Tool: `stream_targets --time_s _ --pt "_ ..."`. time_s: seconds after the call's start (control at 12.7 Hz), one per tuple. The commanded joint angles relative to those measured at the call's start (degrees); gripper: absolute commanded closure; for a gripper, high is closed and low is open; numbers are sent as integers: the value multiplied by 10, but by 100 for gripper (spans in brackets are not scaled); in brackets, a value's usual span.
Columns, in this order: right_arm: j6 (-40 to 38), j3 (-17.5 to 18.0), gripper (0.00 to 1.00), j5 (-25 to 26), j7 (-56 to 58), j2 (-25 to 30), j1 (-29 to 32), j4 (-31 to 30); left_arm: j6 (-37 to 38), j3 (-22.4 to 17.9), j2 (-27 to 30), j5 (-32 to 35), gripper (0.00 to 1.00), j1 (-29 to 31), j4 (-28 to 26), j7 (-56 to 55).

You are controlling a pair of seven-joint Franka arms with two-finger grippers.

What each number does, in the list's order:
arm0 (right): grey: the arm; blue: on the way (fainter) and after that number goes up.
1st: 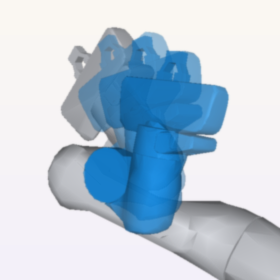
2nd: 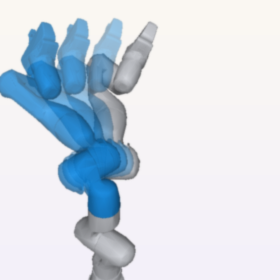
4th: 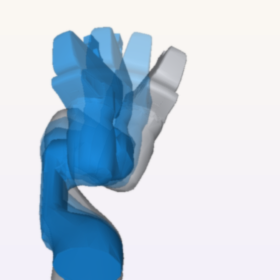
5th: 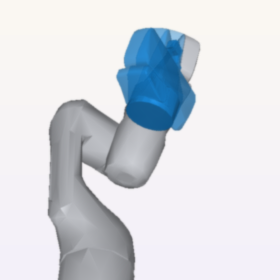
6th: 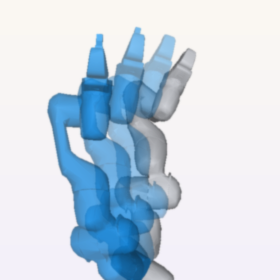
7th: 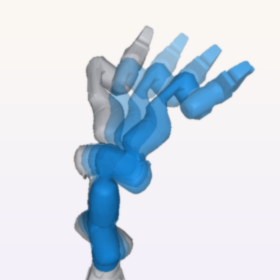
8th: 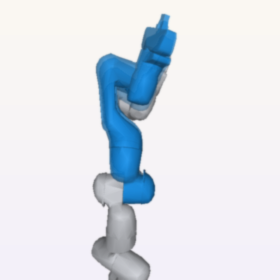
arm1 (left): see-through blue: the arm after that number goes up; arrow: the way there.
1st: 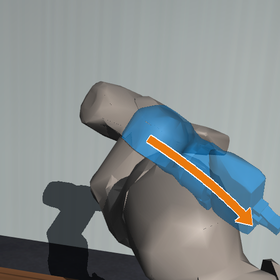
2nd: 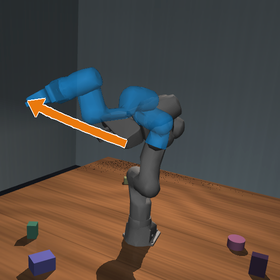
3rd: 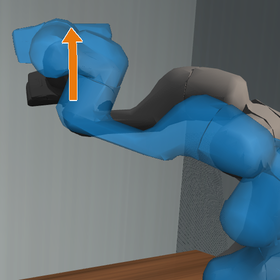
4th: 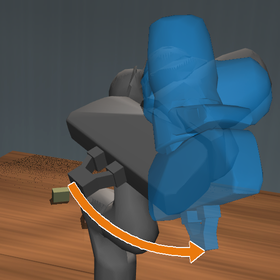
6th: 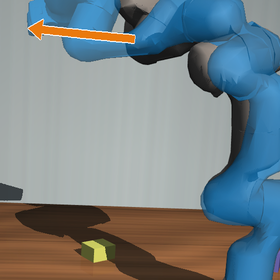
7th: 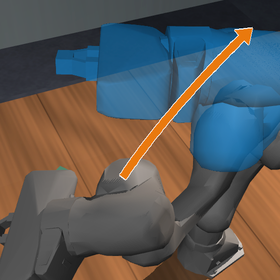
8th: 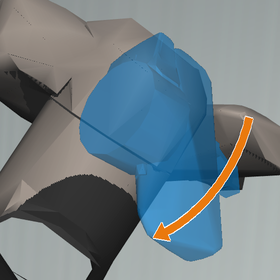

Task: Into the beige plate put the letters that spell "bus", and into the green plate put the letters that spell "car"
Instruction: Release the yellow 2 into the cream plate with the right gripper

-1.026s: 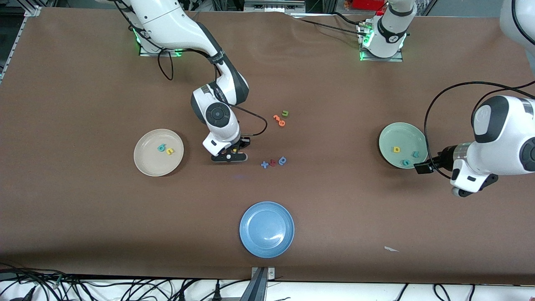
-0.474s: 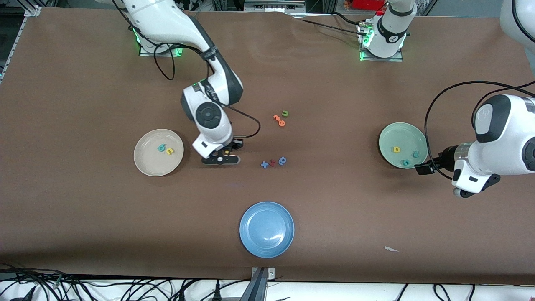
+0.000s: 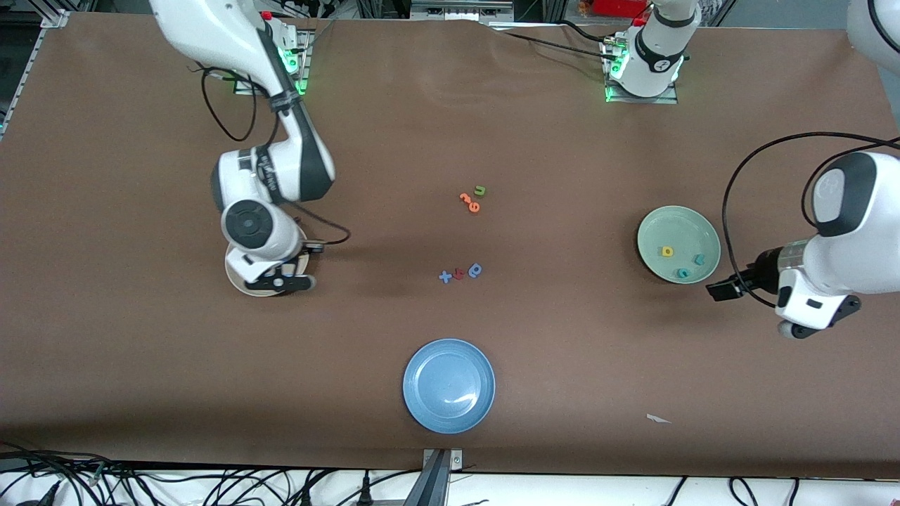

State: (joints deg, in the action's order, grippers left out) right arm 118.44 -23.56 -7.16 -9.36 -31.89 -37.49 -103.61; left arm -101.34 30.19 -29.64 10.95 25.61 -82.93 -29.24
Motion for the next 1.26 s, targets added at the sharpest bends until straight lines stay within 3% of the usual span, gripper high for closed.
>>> stream_targets --time_s 0.0,0.08,0.32,0.63,0.79,0.95,1.18 --pt "27 1 17 -7 56 -5 36 -23 12 -4 44 11 0 5 8 99" --pt "21 2 0 -8 53 -3 37 -22 23 -5 63 10 0 13 8 145" --pt "-32 2 0 -8 48 31 34 1 58 -5 108 9 0 24 8 255" --pt "-158 -2 0 -7 47 89 32 81 77 -4 110 9 0 24 5 262" --pt "-169 -15 0 -4 46 117 32 91 77 -4 110 9 0 24 5 262" --pt "-178 -29 0 -1 53 126 33 141 77 -4 111 10 0 25 3 262" --pt "-226 -23 0 2 50 161 51 149 78 -2 111 9 0 24 0 259"
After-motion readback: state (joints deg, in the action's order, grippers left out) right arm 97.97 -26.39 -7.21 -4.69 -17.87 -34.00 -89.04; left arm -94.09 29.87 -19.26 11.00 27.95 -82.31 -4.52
